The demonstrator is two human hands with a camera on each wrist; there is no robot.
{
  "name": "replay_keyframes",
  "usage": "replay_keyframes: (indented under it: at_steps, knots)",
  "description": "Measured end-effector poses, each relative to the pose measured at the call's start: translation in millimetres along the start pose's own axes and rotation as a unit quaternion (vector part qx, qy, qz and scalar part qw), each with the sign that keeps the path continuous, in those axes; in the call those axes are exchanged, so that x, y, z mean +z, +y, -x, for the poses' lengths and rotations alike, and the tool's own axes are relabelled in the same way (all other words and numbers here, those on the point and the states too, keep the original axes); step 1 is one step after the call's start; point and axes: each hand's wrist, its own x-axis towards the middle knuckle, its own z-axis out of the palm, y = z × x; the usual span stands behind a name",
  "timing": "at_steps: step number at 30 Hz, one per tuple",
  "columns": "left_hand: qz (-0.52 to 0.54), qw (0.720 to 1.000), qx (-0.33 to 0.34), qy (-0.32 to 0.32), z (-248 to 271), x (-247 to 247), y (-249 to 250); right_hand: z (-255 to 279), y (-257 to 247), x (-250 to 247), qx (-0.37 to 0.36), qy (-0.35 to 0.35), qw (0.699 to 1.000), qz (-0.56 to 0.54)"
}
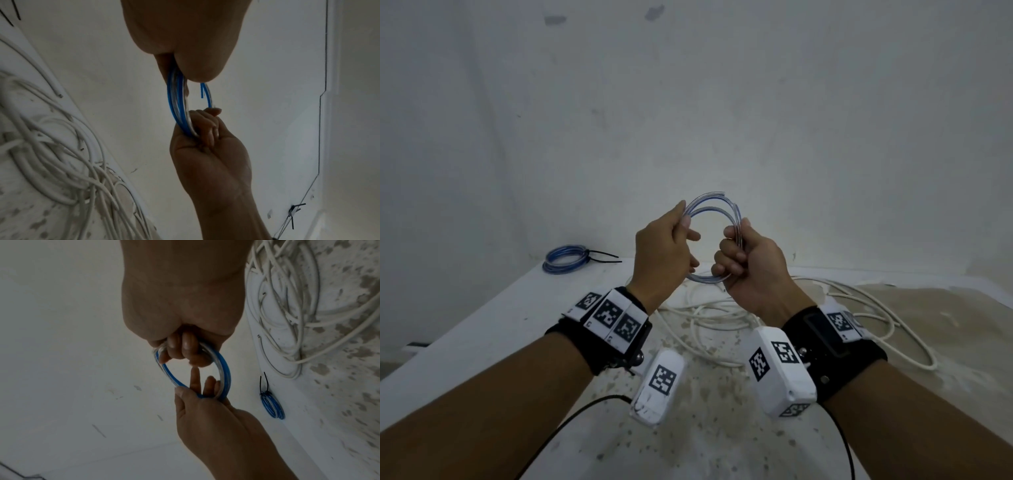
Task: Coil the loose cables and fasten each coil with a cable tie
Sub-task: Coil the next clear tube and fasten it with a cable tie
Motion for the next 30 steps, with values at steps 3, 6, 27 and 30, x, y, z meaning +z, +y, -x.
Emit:
replay_keyframes:
  at_steps: [3, 6, 27, 30]
  knots:
    - [-0.034, 0.998, 0.027, 0.046, -1, -2, -2, -1, 1, 1, -0.011, 0.014, 1.000, 0.022]
    - [-0.061, 0.996, 0.022, 0.067, -4, -1, -5, -1, 3, 1, -0.010, 0.028, 0.999, 0.037]
    - [0.146, 0.979, -0.120, 0.079, 2, 6, 5, 0, -1, 4, -0.062, 0.110, 0.981, 0.144]
    - [0.212, 0.961, -0.167, 0.062, 1, 7, 10, -2, -1, 1, -0.070, 0.149, 0.978, 0.131]
